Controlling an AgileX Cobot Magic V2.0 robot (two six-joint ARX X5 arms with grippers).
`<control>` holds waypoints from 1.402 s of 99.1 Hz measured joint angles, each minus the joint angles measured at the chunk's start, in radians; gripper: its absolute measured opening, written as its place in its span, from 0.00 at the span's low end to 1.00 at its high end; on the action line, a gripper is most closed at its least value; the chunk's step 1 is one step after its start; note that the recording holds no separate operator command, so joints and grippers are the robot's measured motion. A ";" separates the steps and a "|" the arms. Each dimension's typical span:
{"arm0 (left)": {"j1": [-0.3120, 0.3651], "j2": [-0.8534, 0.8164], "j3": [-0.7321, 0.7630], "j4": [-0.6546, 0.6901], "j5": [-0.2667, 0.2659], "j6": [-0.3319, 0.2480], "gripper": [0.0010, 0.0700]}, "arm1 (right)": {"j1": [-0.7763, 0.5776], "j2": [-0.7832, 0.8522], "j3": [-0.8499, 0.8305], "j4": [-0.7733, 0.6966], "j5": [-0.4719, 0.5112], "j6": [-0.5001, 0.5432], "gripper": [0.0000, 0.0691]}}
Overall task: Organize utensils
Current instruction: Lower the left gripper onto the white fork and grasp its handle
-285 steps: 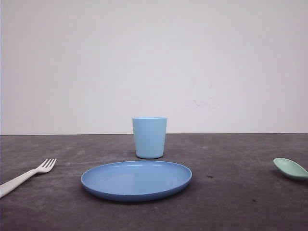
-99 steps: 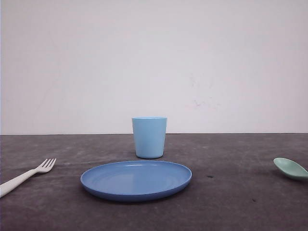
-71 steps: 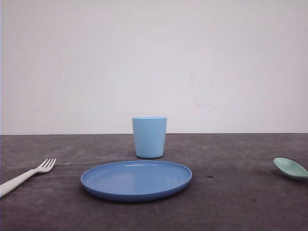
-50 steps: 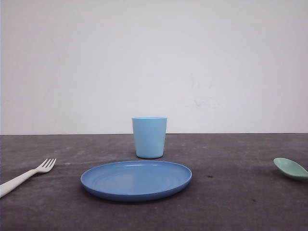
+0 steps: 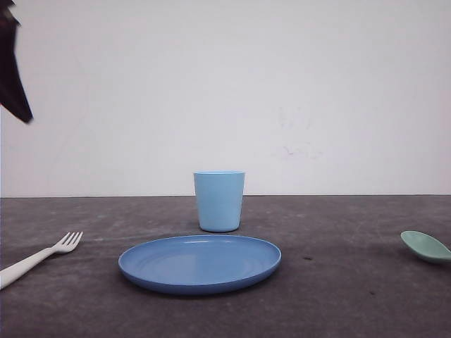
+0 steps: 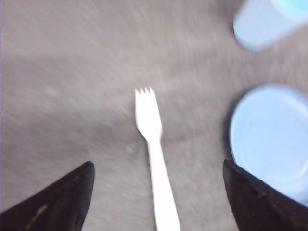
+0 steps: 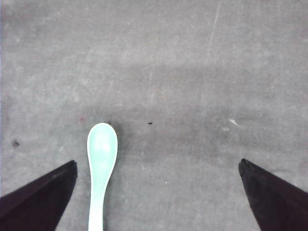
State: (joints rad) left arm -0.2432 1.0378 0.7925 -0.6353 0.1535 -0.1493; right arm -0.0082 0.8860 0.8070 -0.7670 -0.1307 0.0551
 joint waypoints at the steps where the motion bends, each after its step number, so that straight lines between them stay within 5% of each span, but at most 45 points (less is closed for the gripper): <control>1: -0.004 0.008 0.000 0.001 0.000 -0.002 0.74 | 0.000 0.000 0.000 0.000 0.000 0.000 0.98; 15: -0.055 0.124 0.000 0.018 -0.009 -0.019 0.74 | 0.000 0.000 0.000 0.000 0.000 0.000 0.98; 41: -0.117 0.296 0.000 0.087 -0.123 -0.026 0.73 | 0.000 0.000 0.000 0.000 0.000 0.000 0.98; 75: -0.164 0.409 0.000 0.157 -0.161 -0.050 0.72 | 0.000 0.000 0.000 0.000 0.000 0.000 0.98; 91: -0.188 0.414 0.000 0.161 -0.230 -0.053 0.57 | 0.000 0.000 0.000 0.000 0.000 0.000 0.98; 118: -0.209 0.446 0.000 0.166 -0.234 -0.054 0.51 | 0.000 0.000 0.000 0.000 0.000 0.000 0.98; 139: -0.209 0.447 0.000 0.178 -0.232 -0.054 0.16 | 0.000 0.000 0.000 0.000 0.000 0.000 0.98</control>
State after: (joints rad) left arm -0.4522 1.4845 0.7925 -0.4576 -0.0788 -0.2035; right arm -0.0082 0.8860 0.8070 -0.7670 -0.1307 0.0551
